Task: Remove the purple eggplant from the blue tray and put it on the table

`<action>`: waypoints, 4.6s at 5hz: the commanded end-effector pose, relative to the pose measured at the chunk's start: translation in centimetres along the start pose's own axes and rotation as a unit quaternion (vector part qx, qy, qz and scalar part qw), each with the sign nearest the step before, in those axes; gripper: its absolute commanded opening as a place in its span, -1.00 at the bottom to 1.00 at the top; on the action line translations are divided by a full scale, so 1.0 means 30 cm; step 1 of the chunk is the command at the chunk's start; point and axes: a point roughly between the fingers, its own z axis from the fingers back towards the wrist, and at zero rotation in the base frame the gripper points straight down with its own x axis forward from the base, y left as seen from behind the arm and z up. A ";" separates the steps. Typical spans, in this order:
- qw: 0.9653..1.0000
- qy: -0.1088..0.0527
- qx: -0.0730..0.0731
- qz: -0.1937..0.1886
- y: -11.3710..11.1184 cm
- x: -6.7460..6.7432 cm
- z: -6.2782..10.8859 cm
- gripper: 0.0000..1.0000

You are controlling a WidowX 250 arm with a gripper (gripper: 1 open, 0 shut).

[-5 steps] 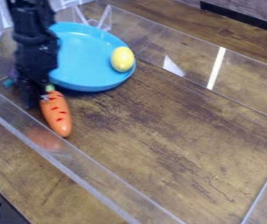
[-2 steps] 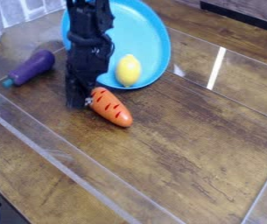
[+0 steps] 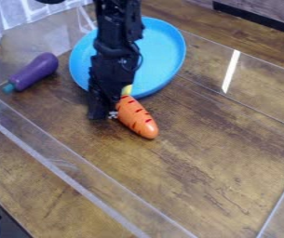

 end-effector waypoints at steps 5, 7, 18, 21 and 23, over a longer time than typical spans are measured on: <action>0.999 -0.009 0.019 0.045 0.021 0.065 0.038 -1.00; 0.999 -0.011 0.026 0.022 0.087 0.042 0.079 -1.00; 0.994 -0.052 0.055 -0.079 0.110 0.113 0.052 1.00; 0.997 -0.047 0.057 -0.036 0.152 0.180 0.044 1.00; 0.997 -0.042 0.056 -0.015 0.142 0.149 0.015 1.00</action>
